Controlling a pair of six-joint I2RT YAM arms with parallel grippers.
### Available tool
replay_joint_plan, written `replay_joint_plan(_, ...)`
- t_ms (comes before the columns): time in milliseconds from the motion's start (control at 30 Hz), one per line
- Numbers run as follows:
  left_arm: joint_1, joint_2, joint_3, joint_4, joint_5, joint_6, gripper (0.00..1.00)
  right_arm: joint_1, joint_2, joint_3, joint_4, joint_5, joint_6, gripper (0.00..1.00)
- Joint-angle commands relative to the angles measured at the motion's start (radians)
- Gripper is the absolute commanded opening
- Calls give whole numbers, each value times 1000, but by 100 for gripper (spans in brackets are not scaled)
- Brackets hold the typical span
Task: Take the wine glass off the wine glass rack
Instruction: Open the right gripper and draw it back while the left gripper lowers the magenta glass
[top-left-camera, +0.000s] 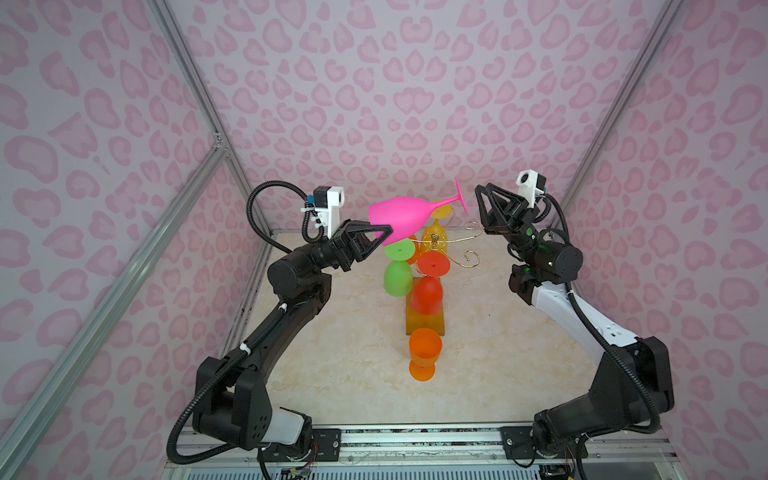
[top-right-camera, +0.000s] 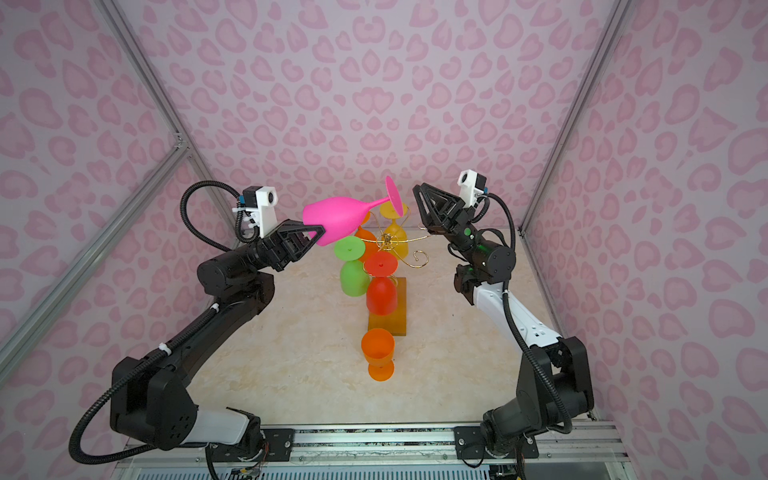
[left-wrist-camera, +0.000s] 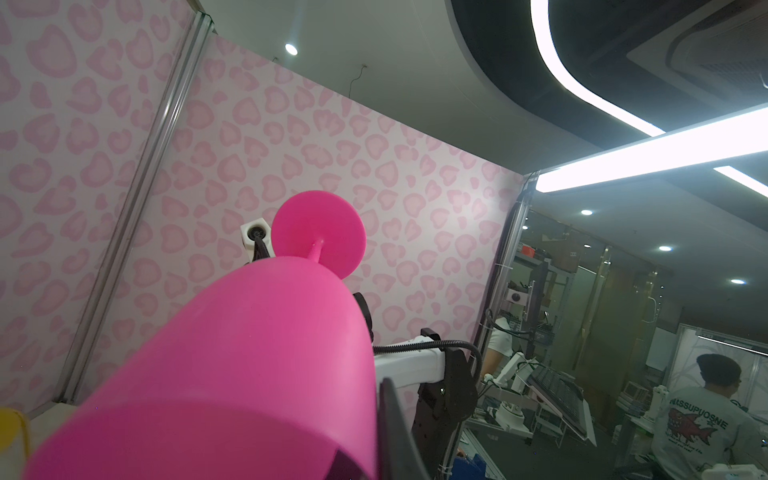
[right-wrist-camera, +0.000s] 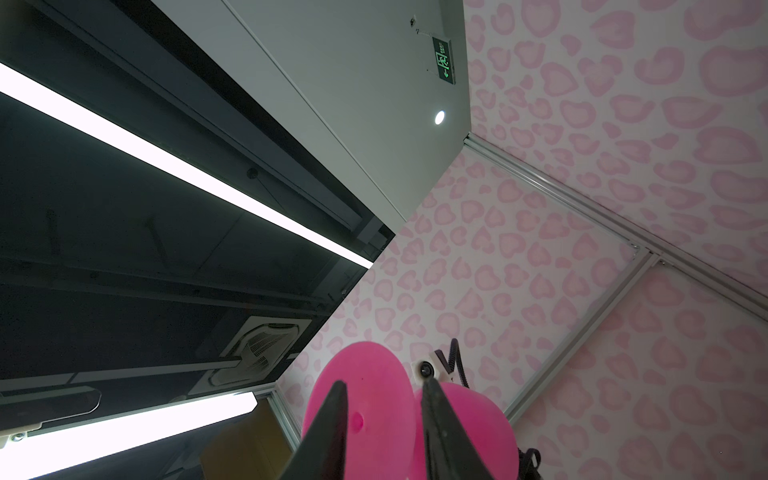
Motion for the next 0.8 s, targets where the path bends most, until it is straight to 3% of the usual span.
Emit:
replay_joint_plan(0,1,-99,-16,-288,49,229,2,-29,-57,-31,-141,-51,-151,32)
replay_joint_plan(200,0,-330,30,-994,5,735,2,-87,-188,-58,-461,-84,-400,33)
replay_joint_plan(300,0,-415,61,-1251,12,904,2,-111,-247,-59,-637,-70,-527,33)
replay_joint_plan(500,1,-520,134,-1666,-61,1141,2,-158,-321,-77,-810,-47,-648,33)
replay_joint_plan(767,1,-590,144,-1964,-167,1264,2,-205,-337,-112,-831,-56,-649,32)
